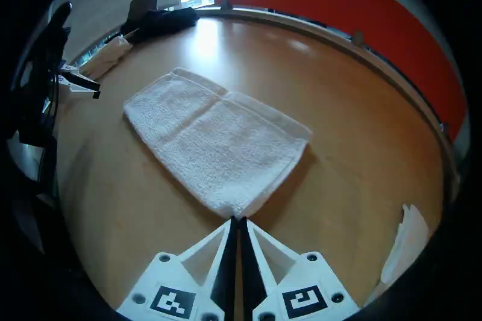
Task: Fold towel
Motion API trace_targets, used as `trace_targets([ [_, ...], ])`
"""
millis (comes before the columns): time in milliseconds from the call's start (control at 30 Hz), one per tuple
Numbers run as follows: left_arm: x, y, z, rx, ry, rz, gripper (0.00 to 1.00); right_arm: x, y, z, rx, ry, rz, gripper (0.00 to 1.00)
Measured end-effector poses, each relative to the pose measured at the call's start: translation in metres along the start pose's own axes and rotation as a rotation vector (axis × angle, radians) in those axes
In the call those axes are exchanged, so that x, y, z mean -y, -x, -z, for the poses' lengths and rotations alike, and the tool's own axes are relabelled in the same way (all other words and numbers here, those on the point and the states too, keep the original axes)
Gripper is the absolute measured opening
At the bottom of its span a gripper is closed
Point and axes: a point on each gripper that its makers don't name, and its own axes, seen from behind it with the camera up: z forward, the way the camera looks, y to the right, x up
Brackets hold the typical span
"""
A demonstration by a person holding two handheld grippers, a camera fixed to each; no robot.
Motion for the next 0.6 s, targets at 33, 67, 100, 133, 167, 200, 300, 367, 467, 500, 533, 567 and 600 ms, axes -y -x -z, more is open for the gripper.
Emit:
trace_targets([
  [33, 0.0, 0.0, 0.0, 0.0, 0.0, 0.0, 0.48, 0.0, -0.002, 0.001, -0.005, 0.001, -0.002, 0.03],
  [67, 0.001, -0.001, 0.0, -0.001, 0.0, 0.0, 0.48, 0.0, -0.004, 0.002, -0.01, 0.002, -0.004, 0.03],
  [100, 0.001, -0.001, 0.0, -0.001, -0.001, 0.001, 0.48, 0.001, -0.007, 0.003, -0.017, 0.004, -0.006, 0.03],
  [133, 0.001, -0.001, 0.0, -0.002, -0.001, 0.001, 0.48, 0.001, -0.01, 0.005, -0.024, 0.005, -0.006, 0.03],
  [167, 0.001, -0.002, 0.0, -0.002, -0.001, 0.001, 0.48, 0.001, -0.013, 0.006, -0.031, 0.006, -0.007, 0.03],
  [200, 0.001, -0.002, -0.001, -0.002, -0.001, 0.0, 0.48, 0.002, -0.017, 0.008, -0.04, 0.007, -0.007, 0.03],
  [300, 0.002, -0.004, -0.001, -0.004, -0.001, -0.001, 0.48, 0.003, -0.032, 0.014, -0.07, 0.011, -0.005, 0.03],
  [367, 0.002, -0.005, -0.001, -0.005, -0.002, -0.002, 0.48, 0.004, -0.043, 0.017, -0.091, 0.014, 0.0, 0.03],
  [467, 0.002, -0.007, -0.001, -0.008, -0.002, -0.001, 0.48, 0.005, -0.061, 0.022, -0.123, 0.02, 0.016, 0.03],
  [500, 0.002, -0.007, -0.001, -0.009, -0.002, 0.0, 0.48, 0.005, -0.067, 0.024, -0.133, 0.022, 0.023, 0.03],
  [533, 0.002, -0.008, -0.001, -0.01, -0.002, 0.0, 0.48, 0.005, -0.072, 0.026, -0.141, 0.023, 0.03, 0.03],
  [567, 0.002, -0.009, -0.001, -0.011, -0.002, 0.001, 0.48, 0.006, -0.077, 0.028, -0.15, 0.025, 0.037, 0.03],
  [600, 0.002, -0.009, -0.001, -0.012, -0.002, 0.001, 0.48, 0.006, -0.082, 0.03, -0.158, 0.026, 0.044, 0.03],
])
